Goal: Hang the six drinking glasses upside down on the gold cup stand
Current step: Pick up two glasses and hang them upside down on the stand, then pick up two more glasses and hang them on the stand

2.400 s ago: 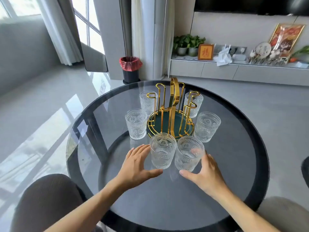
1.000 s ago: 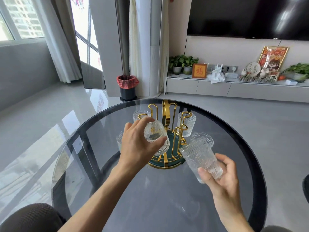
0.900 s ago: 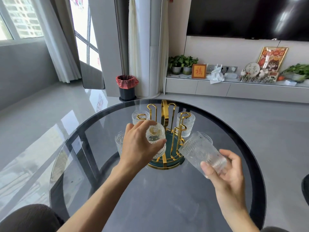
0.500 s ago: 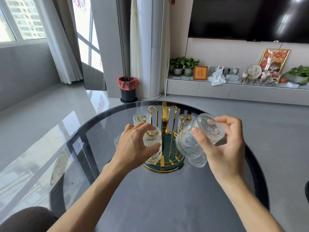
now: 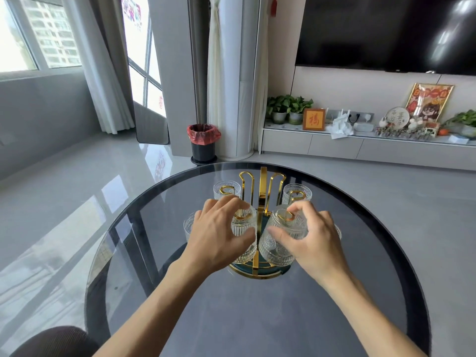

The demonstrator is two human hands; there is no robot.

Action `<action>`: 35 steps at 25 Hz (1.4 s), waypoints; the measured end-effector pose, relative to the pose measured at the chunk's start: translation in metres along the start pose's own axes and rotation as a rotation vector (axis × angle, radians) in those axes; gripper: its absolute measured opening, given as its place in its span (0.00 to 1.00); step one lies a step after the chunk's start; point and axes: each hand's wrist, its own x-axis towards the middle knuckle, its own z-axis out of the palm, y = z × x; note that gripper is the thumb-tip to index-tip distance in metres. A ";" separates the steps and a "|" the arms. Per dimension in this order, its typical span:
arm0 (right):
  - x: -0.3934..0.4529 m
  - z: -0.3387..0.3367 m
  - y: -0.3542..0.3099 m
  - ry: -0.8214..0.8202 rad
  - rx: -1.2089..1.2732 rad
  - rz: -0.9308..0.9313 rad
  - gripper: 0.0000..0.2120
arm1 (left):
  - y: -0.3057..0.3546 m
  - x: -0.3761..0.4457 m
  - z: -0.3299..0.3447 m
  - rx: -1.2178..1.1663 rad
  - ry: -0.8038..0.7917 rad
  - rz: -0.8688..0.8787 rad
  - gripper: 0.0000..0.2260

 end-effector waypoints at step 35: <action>0.015 -0.010 0.024 0.242 -0.101 -0.047 0.23 | -0.083 -0.027 0.004 -0.338 0.283 -0.485 0.37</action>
